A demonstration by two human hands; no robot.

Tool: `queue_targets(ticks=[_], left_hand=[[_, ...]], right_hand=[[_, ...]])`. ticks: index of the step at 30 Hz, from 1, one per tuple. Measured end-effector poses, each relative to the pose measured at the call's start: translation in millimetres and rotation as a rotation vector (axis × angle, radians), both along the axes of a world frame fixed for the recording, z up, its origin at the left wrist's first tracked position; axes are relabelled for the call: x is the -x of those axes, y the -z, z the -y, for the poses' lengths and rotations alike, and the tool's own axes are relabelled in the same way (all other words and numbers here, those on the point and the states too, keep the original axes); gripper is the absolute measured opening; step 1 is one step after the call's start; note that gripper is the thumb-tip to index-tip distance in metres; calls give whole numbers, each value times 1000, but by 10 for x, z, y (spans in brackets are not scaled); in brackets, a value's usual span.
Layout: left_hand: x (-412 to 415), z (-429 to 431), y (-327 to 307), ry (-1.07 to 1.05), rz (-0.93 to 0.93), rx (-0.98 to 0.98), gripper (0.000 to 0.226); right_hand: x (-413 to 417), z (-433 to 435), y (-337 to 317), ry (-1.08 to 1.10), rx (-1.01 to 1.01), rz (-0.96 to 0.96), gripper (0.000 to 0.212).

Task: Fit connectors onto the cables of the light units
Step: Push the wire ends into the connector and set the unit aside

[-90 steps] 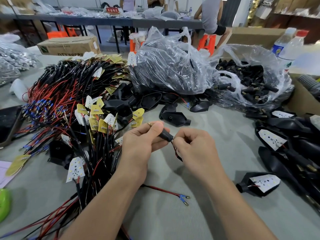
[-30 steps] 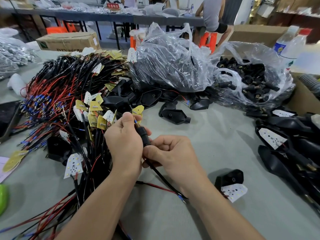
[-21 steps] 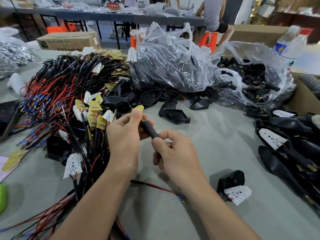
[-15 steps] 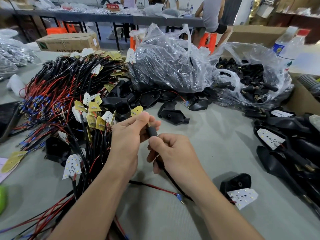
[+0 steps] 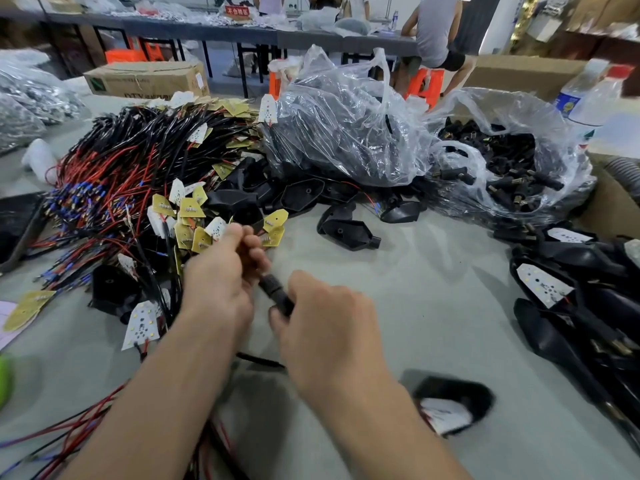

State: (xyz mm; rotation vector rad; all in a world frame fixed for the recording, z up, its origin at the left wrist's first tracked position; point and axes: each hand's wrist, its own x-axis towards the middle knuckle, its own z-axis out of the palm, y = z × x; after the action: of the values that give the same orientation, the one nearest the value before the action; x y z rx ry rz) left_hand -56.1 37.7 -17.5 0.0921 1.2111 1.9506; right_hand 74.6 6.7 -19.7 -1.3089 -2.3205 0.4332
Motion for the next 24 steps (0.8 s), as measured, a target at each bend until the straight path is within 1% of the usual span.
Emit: queue_targets(ticks=[1,3,6,8,10,11,14,15,16,17,18,19,20,21,22,23,24], left_hand=[[89,-7,-11,-15,27,-13,24],[223,3,-42,-49,14,-83,24],[325,36,-56,-83,-18,-175,26],[404,49,-58,-114,-41,-198,26],[498,70,-63,-147,-21,-207,25],[535,83,-62,-170,-12,-207,25],[561,110,-65,-226,-63,-208,22],[539,106,-72,-229,-111,-205,21],[506,87,-79,-216,-175,-199,20],[464,69,-92,-177,-251,-189,20],[408,56,-100,-115,-336,-177,20],[334,56,-92,-43,-449,-148,24],[244,63,-71,25,-627,-89,33],[148,77,-32,91,-857,-23,45],[40,97,13,164,-1087,28,52],[-76,115,53,251,-1258,52,53],[-184,124,98,363,-1335,66,53]], right_hand=[[37,54,29,-34,43,-28,31],[52,90,78,-61,154,-37,29],[-126,-74,88,-38,180,70,27],[-318,-240,39,-44,191,105,25],[-494,-366,-8,-35,165,153,25],[-575,-411,-21,-32,197,161,22],[-744,-494,-46,-102,474,54,13],[-776,-509,-48,-126,501,40,14],[-790,-523,-41,-122,486,18,17],[-775,-535,-36,-96,455,-41,20],[-750,-549,-18,-44,445,-170,24],[-713,-560,2,26,487,-375,25],[-673,-570,24,103,565,-619,24],[-629,-576,29,174,642,-839,20],[-592,-578,27,217,703,-1012,17],[-557,-580,19,237,747,-1150,15],[-536,-579,13,239,780,-1271,14]])
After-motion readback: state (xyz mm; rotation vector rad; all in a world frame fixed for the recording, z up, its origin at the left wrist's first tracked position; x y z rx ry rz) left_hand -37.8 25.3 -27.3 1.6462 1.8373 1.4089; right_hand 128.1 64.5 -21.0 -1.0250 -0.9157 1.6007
